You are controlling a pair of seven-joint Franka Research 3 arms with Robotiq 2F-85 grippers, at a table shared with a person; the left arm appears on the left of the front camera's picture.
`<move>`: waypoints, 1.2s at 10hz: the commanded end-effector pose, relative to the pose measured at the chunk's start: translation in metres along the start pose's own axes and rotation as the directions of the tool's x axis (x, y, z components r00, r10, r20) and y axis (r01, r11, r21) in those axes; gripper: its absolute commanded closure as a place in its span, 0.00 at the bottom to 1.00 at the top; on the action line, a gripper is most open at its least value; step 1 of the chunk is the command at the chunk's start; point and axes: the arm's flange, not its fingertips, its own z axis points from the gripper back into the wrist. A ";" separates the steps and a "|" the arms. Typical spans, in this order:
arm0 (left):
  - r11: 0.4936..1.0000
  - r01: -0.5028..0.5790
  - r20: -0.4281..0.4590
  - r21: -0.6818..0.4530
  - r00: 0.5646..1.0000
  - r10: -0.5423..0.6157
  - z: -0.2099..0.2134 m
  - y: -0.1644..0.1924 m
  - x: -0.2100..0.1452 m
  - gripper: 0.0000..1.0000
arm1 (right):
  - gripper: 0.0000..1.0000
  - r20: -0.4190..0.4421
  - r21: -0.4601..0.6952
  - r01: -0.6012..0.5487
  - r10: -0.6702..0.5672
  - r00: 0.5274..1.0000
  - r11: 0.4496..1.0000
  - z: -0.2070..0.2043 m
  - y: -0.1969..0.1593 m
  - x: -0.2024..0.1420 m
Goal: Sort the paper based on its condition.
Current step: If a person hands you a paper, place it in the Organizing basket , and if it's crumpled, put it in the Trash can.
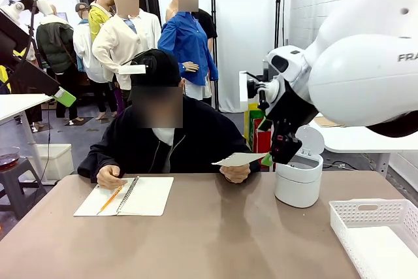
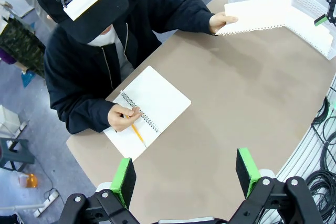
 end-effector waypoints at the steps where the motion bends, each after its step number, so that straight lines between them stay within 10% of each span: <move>1: 1.000 0.001 -0.001 0.001 1.000 -0.001 0.000 0.000 0.000 0.00 | 0.00 -0.006 -0.017 -0.086 0.086 0.996 0.996 -0.022 -0.004 -0.005; 9: 1.000 0.001 -0.001 0.001 1.000 -0.001 0.000 0.000 0.000 0.00 | 0.00 -0.109 -0.133 -0.188 0.174 0.979 0.973 -0.092 -0.004 -0.002; 12: 1.000 0.001 -0.001 0.001 1.000 -0.001 0.000 0.000 0.000 0.00 | 0.00 -0.088 -0.119 -0.017 0.006 0.996 0.993 -0.087 -0.010 -0.002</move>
